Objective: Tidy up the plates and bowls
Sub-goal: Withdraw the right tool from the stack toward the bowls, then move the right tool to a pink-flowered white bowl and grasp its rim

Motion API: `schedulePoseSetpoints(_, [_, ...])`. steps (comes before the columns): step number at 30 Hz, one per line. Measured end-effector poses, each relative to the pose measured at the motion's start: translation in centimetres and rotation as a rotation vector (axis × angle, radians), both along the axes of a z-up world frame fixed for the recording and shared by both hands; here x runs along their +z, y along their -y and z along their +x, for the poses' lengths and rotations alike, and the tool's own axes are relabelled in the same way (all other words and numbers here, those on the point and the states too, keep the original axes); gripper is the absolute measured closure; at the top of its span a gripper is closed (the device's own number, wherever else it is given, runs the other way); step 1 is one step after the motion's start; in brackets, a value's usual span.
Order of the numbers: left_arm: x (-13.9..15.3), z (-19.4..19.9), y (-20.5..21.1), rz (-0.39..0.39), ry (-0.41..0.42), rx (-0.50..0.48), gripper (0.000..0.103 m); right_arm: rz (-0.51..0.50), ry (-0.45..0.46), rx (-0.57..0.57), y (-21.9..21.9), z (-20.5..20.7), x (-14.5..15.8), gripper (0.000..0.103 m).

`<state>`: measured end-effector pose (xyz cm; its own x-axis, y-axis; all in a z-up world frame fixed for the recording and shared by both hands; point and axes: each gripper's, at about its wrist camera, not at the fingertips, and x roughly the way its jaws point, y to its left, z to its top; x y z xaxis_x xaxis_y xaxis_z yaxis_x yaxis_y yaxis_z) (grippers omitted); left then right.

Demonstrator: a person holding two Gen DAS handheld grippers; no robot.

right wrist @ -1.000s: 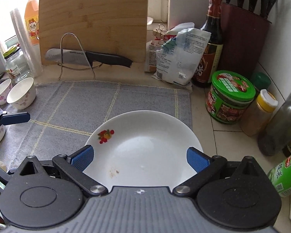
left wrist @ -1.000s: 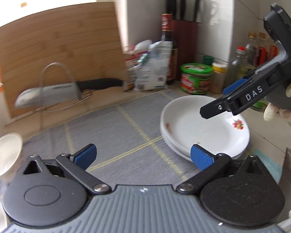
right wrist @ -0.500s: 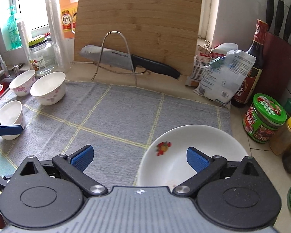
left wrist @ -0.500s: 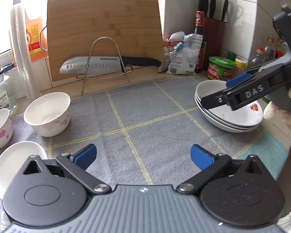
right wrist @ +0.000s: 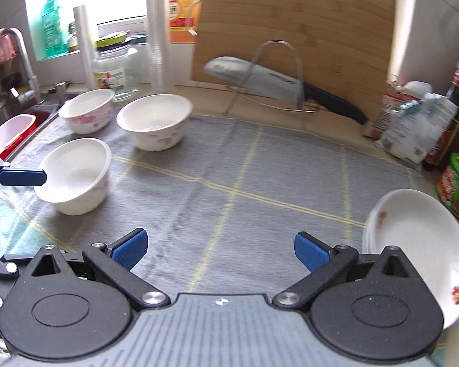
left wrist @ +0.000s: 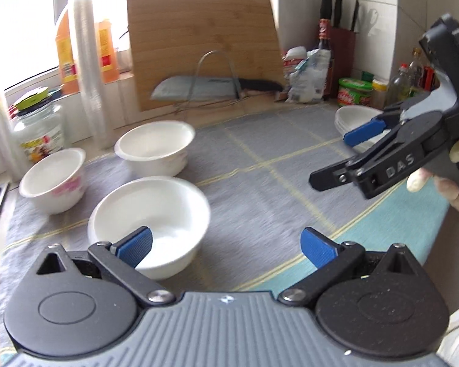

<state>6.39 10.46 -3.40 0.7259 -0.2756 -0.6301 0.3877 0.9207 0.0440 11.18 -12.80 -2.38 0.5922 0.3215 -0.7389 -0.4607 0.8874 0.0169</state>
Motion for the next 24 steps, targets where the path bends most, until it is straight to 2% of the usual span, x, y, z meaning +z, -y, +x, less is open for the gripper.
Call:
schedulePoseSetpoints(8, [-2.5,0.2,-5.2,0.043,-0.049,0.031,0.001,0.003,-0.018,0.097,-5.5,0.0,0.4,0.0])
schedulePoseSetpoints(12, [-3.2,0.8,-5.3,0.063,-0.031,0.007,0.001,0.013,-0.021,0.108,-6.7,0.2,0.8,0.0])
schedulePoseSetpoints(18, [-4.5,2.2,-4.8,0.047,-0.028,-0.006,0.001,0.013,-0.027,0.118,-7.5,0.3,1.0,0.0])
schedulePoseSetpoints(24, [-4.9,3.0,-4.8,-0.002,-0.011,0.029,0.001,0.019,-0.048,0.137,-8.1,0.9,1.1,0.0])
